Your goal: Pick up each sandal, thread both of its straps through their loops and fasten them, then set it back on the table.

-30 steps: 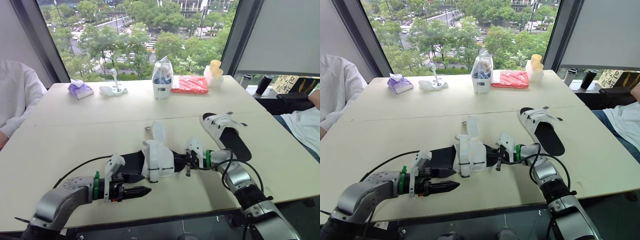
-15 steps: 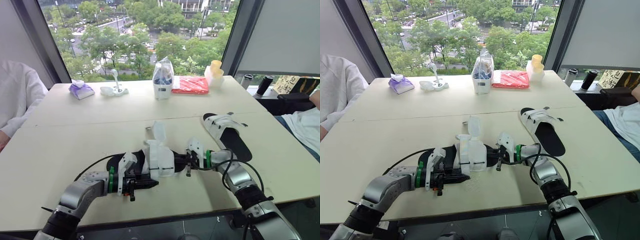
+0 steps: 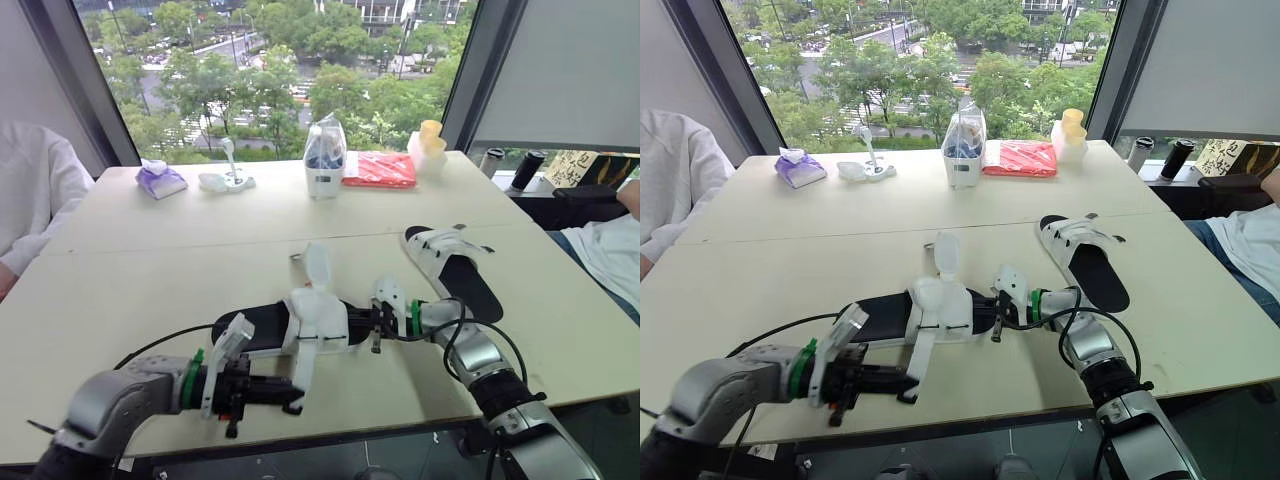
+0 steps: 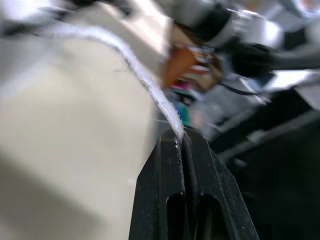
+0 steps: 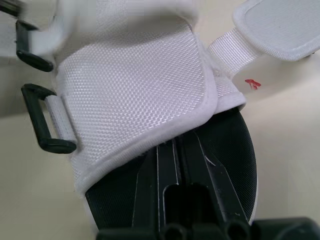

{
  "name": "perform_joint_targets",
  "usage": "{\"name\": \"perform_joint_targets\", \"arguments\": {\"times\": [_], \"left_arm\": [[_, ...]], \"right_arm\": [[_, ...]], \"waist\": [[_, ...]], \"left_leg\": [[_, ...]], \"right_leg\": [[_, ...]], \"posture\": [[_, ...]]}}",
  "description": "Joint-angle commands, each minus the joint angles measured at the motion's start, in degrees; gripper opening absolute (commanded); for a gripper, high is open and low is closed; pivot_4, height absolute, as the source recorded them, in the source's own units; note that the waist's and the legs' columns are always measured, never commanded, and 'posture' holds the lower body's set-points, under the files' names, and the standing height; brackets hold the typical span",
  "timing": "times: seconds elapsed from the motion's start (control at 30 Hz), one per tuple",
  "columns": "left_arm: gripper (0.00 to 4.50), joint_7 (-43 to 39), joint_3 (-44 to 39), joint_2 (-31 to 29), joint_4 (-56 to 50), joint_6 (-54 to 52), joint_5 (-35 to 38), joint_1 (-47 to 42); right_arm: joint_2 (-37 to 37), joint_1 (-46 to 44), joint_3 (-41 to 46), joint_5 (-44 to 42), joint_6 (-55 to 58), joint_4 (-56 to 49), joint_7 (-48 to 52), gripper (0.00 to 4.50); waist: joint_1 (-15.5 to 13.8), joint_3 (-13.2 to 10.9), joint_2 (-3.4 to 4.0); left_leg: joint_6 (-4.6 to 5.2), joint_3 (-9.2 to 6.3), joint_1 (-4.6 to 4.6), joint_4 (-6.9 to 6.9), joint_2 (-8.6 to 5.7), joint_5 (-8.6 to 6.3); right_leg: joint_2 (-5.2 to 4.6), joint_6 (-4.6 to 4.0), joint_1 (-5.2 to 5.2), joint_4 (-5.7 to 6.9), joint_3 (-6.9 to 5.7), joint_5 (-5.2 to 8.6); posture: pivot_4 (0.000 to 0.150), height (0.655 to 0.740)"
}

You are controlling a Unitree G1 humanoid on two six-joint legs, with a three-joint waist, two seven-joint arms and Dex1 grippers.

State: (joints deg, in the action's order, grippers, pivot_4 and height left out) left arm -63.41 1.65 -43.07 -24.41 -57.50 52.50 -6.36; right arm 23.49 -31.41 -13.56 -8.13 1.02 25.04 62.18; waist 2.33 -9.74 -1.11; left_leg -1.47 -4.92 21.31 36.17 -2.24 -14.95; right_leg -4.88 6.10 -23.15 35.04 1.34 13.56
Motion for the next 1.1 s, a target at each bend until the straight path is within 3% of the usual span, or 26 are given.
{"name": "perform_joint_targets", "arguments": {"times": [0.03, 0.27, 0.53, 0.73, 0.83, 1.07, 1.1], "left_arm": [[0.07, -0.37, -2.19, -0.96, -3.91, -2.2, 5.5, 0.08], [0.07, 9.71, -6.29, 7.22, 3.41, -4.8, 12.53, -8.15], [0.07, 27.99, -15.49, 17.41, 22.35, -11.31, 27.48, -16.56], [0.07, 33.89, -16.37, 20.46, 33.51, -11.23, 24.33, -21.31], [0.87, 33.85, -17.04, 20.99, 36.83, -10.28, 22.85, -22.85], [4.32, 33.42, -21.3, 20.7, 39.19, -6.74, 21.37, -25.8], [4.32, 32.62, -21.93, 20.07, 38.24, -6.45, 21.52, -26.67]], "right_arm": [[0.42, 1.97, -2.46, 4.12, 1.84, 6.0, -0.67, 0.0], [0.16, 1.6, -2.7, 4.15, 1.62, 6.71, -0.55, 0.0], [0.12, 1.61, -2.66, 4.14, 1.63, 7.02, -0.81, 0.0], [-0.02, 1.93, -2.6, 4.08, 1.81, 6.75, -1.09, 0.0], [0.04, 1.97, -2.45, 4.03, 1.95, 6.63, -1.3, 0.0], [0.17, 2.27, -2.21, 3.97, 2.13, 6.44, -1.69, 0.0], [0.16, 2.29, -2.18, 3.97, 2.14, 6.45, -1.73, 0.0]], "waist": [[-0.01, 0.0, 0.02], [-0.05, 0.01, 0.0], [0.03, 0.03, -0.02], [0.04, 0.05, -0.08], [0.04, 0.08, -0.12], [0.02, 0.09, -0.12], [-0.01, 0.09, -0.14]], "left_leg": [[0.0, 0.0, -0.01, -0.01, 0.0, 0.0], [0.0, 0.0, 0.0, -0.01, -0.01, 0.0], [0.01, -0.01, -0.05, 0.01, -0.01, 0.01], [-0.21, -0.03, -0.07, 0.02, -0.03, 0.14], [-0.28, -0.04, -0.08, 0.01, -0.04, 0.18], [-0.35, -0.04, -0.09, -0.01, -0.03, 0.21], [-0.35, -0.04, -0.09, -0.01, -0.04, 0.21]], "right_leg": [[-0.05, 0.1, 0.01, 0.0, 0.0, 0.06], [0.07, -0.04, -0.01, 0.0, -0.03, 0.01], [0.17, 0.01, 0.04, 0.06, -0.03, -0.02], [0.18, 0.01, 0.08, 0.07, -0.05, -0.03], [0.19, 0.0, 0.08, 0.07, -0.06, -0.04], [0.18, -0.01, 0.09, 0.07, -0.06, -0.04], [0.18, -0.01, 0.09, 0.07, -0.06, -0.04]], "posture": [[0.15, 0.74], [0.15, 0.74], [0.15, 0.74], [0.15, 0.74], [0.15, 0.74], [0.15, 0.74], [0.15, 0.74]]}}
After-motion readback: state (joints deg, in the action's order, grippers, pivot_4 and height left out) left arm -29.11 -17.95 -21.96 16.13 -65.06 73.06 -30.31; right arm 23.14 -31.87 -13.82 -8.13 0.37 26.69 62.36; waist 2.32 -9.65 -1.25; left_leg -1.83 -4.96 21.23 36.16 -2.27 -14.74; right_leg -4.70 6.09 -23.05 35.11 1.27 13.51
